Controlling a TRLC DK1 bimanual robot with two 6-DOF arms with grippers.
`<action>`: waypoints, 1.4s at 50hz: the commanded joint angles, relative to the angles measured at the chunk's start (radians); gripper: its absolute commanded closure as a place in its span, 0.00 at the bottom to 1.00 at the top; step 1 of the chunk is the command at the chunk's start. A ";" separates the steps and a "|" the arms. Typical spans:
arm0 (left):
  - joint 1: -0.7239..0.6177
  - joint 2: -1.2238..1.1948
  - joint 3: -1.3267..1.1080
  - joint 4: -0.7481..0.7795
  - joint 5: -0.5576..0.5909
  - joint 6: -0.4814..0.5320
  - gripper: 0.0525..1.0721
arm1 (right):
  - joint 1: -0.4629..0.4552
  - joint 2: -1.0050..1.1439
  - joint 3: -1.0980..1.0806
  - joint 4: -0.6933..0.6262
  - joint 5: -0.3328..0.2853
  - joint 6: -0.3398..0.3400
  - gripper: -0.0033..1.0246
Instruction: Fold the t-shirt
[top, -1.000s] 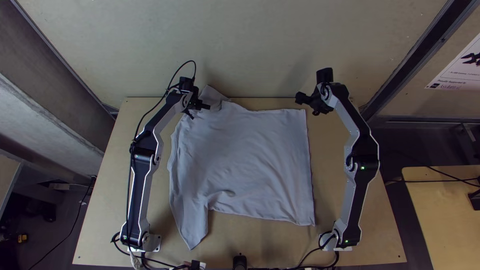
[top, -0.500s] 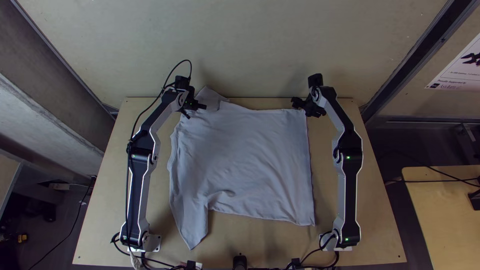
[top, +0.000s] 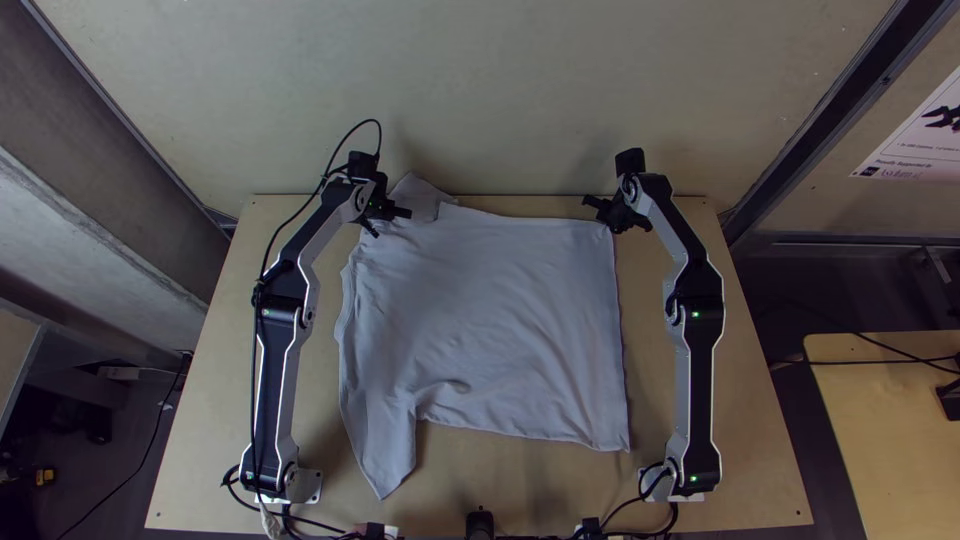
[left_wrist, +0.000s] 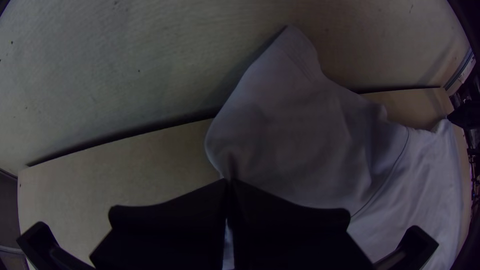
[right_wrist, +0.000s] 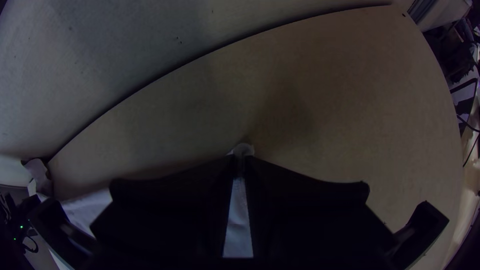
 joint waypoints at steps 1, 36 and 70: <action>0.030 -0.045 -0.016 -0.028 -0.001 0.004 0.98 | 0.001 0.011 0.032 0.023 0.020 -0.005 0.97; 0.083 -0.147 -0.020 0.055 0.003 -0.029 0.98 | 0.026 -0.076 0.058 0.169 0.051 -0.073 0.97; 0.111 -0.328 -0.175 -0.144 0.062 -0.024 0.98 | 0.046 -0.217 -0.071 0.002 0.051 -0.160 0.97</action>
